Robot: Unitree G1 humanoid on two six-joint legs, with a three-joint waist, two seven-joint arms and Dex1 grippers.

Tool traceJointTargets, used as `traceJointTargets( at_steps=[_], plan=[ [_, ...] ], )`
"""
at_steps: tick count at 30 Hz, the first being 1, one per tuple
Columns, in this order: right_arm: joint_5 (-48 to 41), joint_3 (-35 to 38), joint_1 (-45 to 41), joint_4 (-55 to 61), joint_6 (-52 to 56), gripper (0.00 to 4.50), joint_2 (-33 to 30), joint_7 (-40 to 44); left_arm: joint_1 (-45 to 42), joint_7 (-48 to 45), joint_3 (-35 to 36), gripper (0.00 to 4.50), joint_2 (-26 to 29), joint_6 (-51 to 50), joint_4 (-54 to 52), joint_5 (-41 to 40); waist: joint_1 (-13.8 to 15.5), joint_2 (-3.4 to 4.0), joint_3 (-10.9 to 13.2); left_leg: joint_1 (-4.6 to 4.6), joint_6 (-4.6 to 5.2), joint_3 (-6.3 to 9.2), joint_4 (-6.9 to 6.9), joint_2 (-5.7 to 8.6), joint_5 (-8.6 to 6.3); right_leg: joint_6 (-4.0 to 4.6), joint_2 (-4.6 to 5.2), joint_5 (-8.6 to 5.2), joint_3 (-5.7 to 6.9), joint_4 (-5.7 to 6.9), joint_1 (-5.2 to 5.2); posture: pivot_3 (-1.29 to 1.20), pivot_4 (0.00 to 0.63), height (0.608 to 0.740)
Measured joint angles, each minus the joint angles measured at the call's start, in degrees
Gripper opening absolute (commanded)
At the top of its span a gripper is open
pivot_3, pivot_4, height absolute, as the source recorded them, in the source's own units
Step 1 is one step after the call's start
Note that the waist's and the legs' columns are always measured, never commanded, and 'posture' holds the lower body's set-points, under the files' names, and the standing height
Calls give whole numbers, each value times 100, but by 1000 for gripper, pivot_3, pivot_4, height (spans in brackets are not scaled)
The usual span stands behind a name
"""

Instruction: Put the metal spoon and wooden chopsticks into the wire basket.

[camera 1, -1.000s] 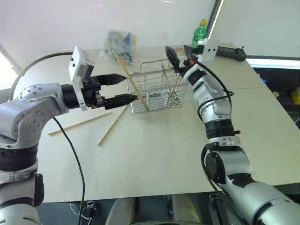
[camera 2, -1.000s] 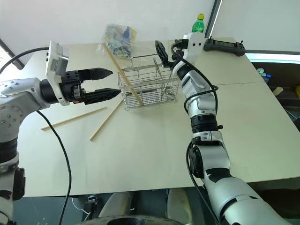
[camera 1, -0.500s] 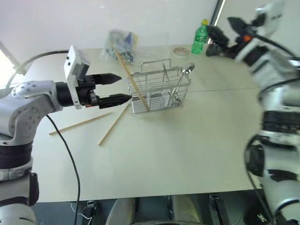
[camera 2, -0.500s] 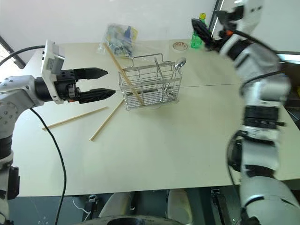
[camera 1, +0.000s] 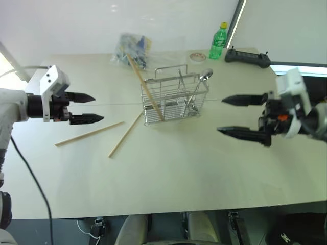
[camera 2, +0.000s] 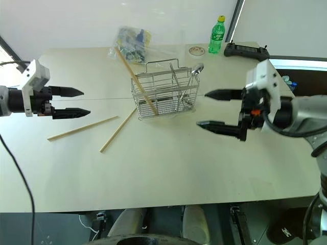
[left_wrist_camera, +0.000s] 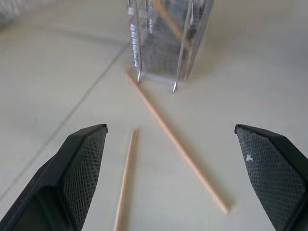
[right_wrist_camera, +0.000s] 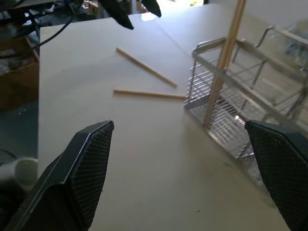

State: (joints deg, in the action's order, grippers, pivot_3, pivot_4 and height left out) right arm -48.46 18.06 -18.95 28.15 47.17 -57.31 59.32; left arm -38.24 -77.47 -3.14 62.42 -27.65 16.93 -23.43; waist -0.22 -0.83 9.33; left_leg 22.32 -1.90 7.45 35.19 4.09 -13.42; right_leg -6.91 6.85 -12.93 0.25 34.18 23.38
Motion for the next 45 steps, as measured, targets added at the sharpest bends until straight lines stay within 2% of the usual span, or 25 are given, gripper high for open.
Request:
traceJointTargets(
  at_steps=[5,11,17,25,32,40,43,45],
  plan=[
    [91,-21,506,341,-125,4486,-5,-92,-924,-491,-751,4500,-587,1035,1421,1013,114,-13,1,5,0,4,1,2,0,-14,-1,8,3,-1,1,0,150,719],
    [-6,-51,696,588,-87,4486,5,-386,-2340,-526,-1532,4500,-1732,2496,3802,2323,87,-46,9,10,1,2,11,9,0,-34,-2,19,5,-3,-1,0,150,719],
    [-400,280,975,943,161,4486,41,-934,-2820,-208,-1857,4500,-2180,3483,5162,3232,45,-51,12,9,10,5,3,5,-5,-37,-8,20,10,5,9,0,150,719],
    [-957,728,1467,1458,355,4486,88,-1563,-3026,297,-1857,4500,-2436,3816,5800,3901,116,-64,12,9,10,11,20,3,-5,-51,-4,25,10,2,-8,0,150,719],
    [-1287,808,1660,1562,364,4486,98,-1934,-3129,649,-1809,4500,-2912,3763,5884,4090,103,-72,13,9,10,13,26,5,-5,-55,-3,27,10,2,-13,0,150,719],
    [-1538,965,1682,1561,358,4486,97,-2214,-3202,958,-1782,4500,-3060,3674,5949,4258,109,-70,9,1,11,13,30,5,-5,-57,-3,28,10,4,-23,0,150,719],
    [-1556,987,1712,1559,355,4500,96,-2271,-3210,907,-1782,3636,-3069,3675,5951,4297,103,-70,8,0,10,13,30,5,-5,-57,-3,28,10,5,-24,0,150,719],
    [-1562,992,1774,1559,350,4500,96,-2296,-3205,871,-1782,2603,-3084,3675,5960,4304,103,-70,8,1,10,13,30,5,-5,-57,-4,28,10,5,-23,0,150,719]
  ],
)
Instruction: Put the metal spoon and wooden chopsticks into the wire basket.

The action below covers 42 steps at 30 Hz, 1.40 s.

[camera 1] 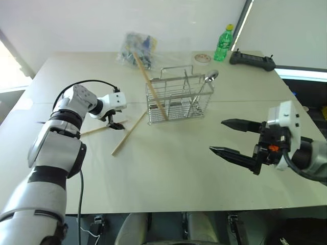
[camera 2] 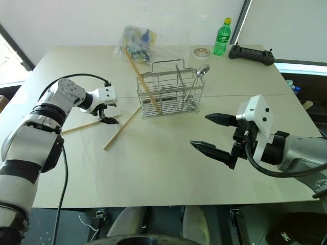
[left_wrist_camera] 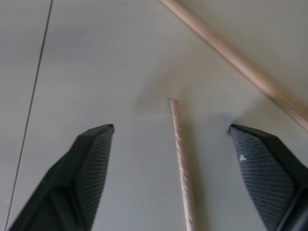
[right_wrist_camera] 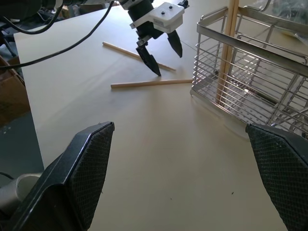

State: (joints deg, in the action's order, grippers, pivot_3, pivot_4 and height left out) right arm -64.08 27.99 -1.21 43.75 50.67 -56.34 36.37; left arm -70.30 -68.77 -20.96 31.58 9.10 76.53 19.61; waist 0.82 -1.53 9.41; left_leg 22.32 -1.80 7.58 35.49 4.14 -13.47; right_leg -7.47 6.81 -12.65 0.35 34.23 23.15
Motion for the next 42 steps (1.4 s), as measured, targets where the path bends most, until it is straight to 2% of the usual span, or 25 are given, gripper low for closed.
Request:
traceJointTargets(
  at_steps=[5,16,20,25,28,31,35,42],
  plan=[
    [-27,1,27,-2,-24,4500,0,-9,27,-47,0,36,-13,-2,5,22,-6,0,0,1,0,-1,0,0,0,0,-1,0,0,0,1,0,150,719],
    [29,-54,20,-70,-111,4500,-38,76,68,196,169,36,54,-115,11,4,-11,-2,1,1,0,-1,0,1,0,0,-1,0,0,0,3,0,150,719],
    [137,-198,0,-131,-161,4500,-36,127,11,695,696,36,228,-362,34,-262,-21,-5,3,5,0,0,0,0,0,0,-3,0,0,1,9,0,150,719],
    [261,-381,25,-133,-262,4500,-30,256,-676,1717,2348,36,408,-769,-22,-1528,0,-17,9,10,0,7,8,1,0,-15,1,1,4,-1,6,0,150,719],
    [265,-458,60,-129,-272,4500,-7,266,-1006,1910,3021,36,449,-907,-339,-2161,-11,-12,6,8,0,2,8,4,0,-16,4,6,3,-3,2,0,150,719],
    [258,-458,123,-127,-279,4500,2,272,-1047,1962,3424,36,385,-1226,-779,-2640,-16,-11,6,5,-1,4,8,2,0,-15,0,6,2,1,3,0,150,719],
    [258,-466,131,-128,-292,4500,3,298,-1087,2115,3802,36,142,-1938,-2111,-3385,-17,-16,8,8,-2,5,13,1,1,-14,0,7,0,-1,2,0,150,719],
    [269,-552,-15,-205,-322,4500,14,303,-1396,3429,4407,36,-662,-2911,-3624,-4413,-13,-12,6,5,-2,4,17,3,1,-15,0,7,0,0,-3,0,150,719]
  ],
)
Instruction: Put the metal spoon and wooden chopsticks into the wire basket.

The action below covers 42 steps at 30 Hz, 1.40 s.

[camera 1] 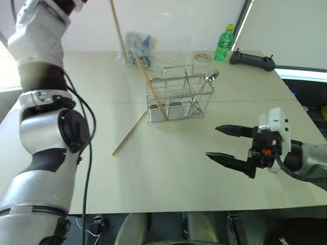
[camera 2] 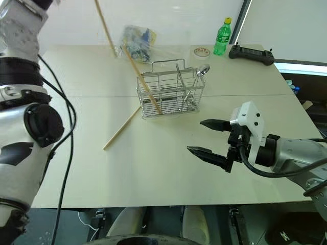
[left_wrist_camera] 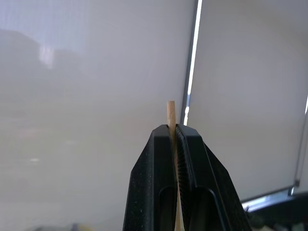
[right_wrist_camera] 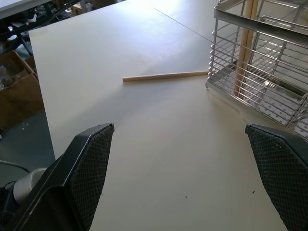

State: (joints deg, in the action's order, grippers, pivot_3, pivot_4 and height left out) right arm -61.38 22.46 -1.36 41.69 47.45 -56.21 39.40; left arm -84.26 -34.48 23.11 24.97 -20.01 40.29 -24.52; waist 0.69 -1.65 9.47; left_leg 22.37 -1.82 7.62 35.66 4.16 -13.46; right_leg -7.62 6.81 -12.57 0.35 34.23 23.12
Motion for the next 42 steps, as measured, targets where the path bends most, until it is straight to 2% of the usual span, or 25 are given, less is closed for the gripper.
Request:
traceJointTargets(
  at_steps=[8,21,29,32,34,39,42],
  plan=[
    [4,-5,10,-38,-1,4500,12,-75,111,255,-196,36,-619,-485,-1020,-477,2,4,-2,-1,0,-2,0,6,0,1,-1,0,-1,0,-1,0,150,719],
    [-70,102,93,29,0,4500,108,-378,1519,311,-941,36,-1159,-731,-1906,-475,7,7,-4,-1,0,-3,3,8,0,4,-3,2,-5,-2,-1,0,150,719],
    [-86,102,78,36,-1,4500,111,-426,2247,462,-1361,36,-1284,-732,-2592,-346,10,7,-4,-1,0,-4,4,8,0,5,-3,2,-6,-3,-2,0,150,719],
    [-86,101,54,21,-1,4500,111,-426,2346,467,-1457,885,-1284,-740,-2786,-347,11,7,-4,-1,0,-5,5,7,0,5,-3,2,-6,-3,-2,0,150,719],
    [-86,101,25,17,-1,4500,111,-424,2371,473,-1467,1967,-1282,-808,-2925,-359,12,7,-4,-1,0,-5,6,7,0,6,-3,2,-6,-3,-3,0,150,719],
    [-83,96,-17,-46,-1,4500,111,-416,2371,468,-1454,4349,-1257,-1093,-3104,-554,12,7,-4,-1,0,-5,7,7,0,6,-3,2,-6,-3,-4,0,150,719],
    [-81,86,-83,-56,-3,4500,120,-414,2267,470,-1408,4349,-1113,-1338,-3143,-724,9,7,-4,-1,0,-4,7,8,0,6,-3,2,-6,-2,-4,0,150,719]
  ],
)
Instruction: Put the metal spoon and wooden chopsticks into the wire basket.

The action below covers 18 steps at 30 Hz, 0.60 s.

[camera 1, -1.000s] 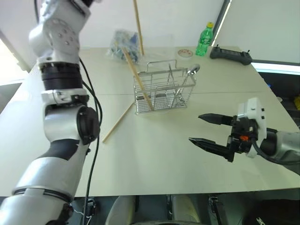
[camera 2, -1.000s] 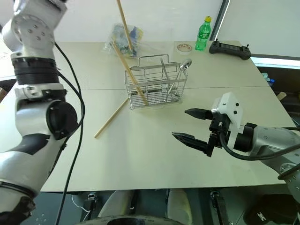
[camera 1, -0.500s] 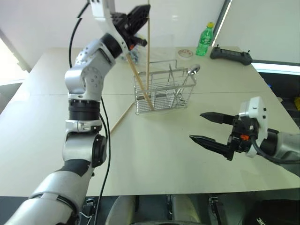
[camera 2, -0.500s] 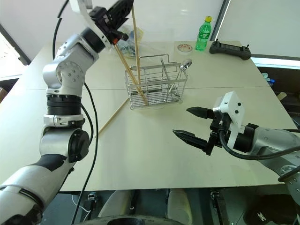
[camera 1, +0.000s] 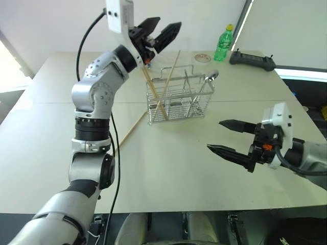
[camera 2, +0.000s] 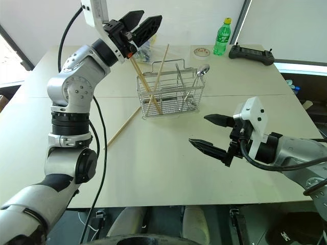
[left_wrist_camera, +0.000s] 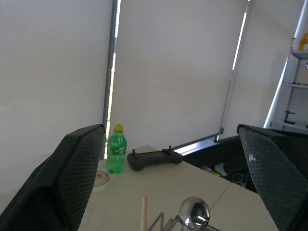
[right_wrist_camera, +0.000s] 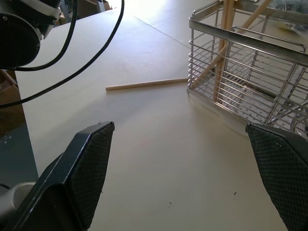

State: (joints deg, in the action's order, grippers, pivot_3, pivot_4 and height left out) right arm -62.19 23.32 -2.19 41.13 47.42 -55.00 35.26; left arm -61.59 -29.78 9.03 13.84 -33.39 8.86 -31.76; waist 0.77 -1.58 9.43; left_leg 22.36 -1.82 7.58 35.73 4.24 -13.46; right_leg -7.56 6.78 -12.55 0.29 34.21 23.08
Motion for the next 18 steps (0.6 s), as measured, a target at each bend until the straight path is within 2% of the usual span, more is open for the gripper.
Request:
traceJointTargets(
  at_steps=[3,6,9,12,15,18],
  plan=[
    [0,-4,-8,-4,-3,4500,11,1,-284,-34,155,4349,305,-242,3,-189,-11,0,0,0,0,-1,-2,0,0,0,-2,0,0,0,2,0,150,719],
    [3,-14,-10,-6,-4,4500,33,-2,-770,-243,270,4349,888,-348,226,-266,-17,0,0,-1,0,-1,-4,0,0,0,-5,-1,0,0,3,0,150,719],
    [9,-25,27,2,-7,4500,67,-3,-1488,-996,215,4349,2208,-377,1167,4,-72,10,-3,-9,2,-11,-14,0,-1,1,-9,-2,-1,3,6,0,150,719],
    [17,-24,97,5,-21,4500,104,-2,-1764,-1940,-350,4349,3134,-95,2150,685,-43,20,-9,-15,2,-12,-17,1,-1,1,-8,-3,-1,1,-3,0,150,719],
    [66,-43,123,6,-49,4500,151,8,-1768,-2475,-1073,4349,3469,201,3216,1542,23,15,-7,-14,2,-6,-9,-1,-1,1,-6,-3,0,-3,-11,0,150,719],
    [127,-124,116,5,-116,4500,214,12,-1693,-2639,-1726,4349,3428,302,4080,2330,32,-3,-2,-2,2,2,1,-8,-1,1,-3,-3,0,-7,-10,0,150,719]
  ],
)
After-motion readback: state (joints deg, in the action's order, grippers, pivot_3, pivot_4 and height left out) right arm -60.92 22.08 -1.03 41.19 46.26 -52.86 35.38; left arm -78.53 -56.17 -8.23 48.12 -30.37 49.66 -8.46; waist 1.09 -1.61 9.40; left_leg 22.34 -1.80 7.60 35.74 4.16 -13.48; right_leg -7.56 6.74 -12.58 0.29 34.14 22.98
